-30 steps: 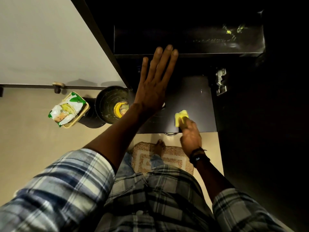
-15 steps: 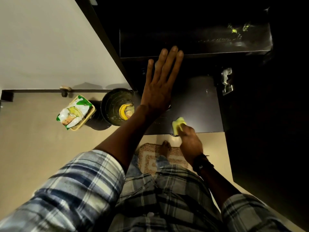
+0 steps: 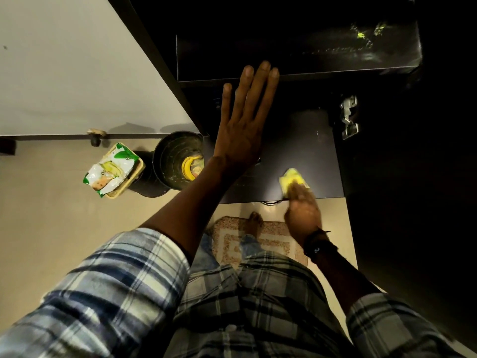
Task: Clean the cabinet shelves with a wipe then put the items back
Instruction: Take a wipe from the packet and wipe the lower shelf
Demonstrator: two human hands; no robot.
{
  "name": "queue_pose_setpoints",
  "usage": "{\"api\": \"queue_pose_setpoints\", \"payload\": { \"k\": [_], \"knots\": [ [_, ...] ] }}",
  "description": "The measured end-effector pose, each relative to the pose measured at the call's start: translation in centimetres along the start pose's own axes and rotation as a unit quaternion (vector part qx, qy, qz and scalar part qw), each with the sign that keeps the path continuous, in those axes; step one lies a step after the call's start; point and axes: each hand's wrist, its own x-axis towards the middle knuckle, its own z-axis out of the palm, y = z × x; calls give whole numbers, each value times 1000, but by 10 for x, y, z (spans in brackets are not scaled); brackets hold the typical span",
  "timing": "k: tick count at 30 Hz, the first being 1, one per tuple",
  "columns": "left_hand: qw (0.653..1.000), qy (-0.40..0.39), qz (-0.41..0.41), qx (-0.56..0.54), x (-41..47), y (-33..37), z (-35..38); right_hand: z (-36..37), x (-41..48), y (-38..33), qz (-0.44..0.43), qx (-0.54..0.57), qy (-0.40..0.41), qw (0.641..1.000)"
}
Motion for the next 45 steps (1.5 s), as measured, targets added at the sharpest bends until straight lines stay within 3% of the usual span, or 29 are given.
{"api": "queue_pose_setpoints", "payload": {
  "k": [2,7,13,18,21,27,30,35,39,45],
  "knots": [
    [1000,1,-1,-1,0,0,1,-3,-2,34,39,-50,-13,998],
    [1000,7,-2,1,-1,1,3,-34,47,62,130,35,22,991],
    [1000,9,0,-3,0,-1,6,-42,81,18,40,21,-19,999],
    [1000,19,-2,-5,0,-1,8,-44,44,33,83,67,5,994],
    [1000,24,-2,-8,0,-2,12,-52,82,52,82,18,-11,996],
    [1000,28,-2,-10,-1,-3,14,-90,182,43,34,92,9,995],
    [1000,20,-1,-11,-1,-3,14,-78,195,29,-6,87,-33,996],
    [1000,14,5,-6,-2,-5,16,-58,138,41,54,36,-23,998],
    [1000,15,7,-11,-1,-4,15,-78,160,56,113,-23,-45,992],
    [1000,28,-3,0,0,-4,17,-96,208,35,95,44,-39,994]
  ]
}}
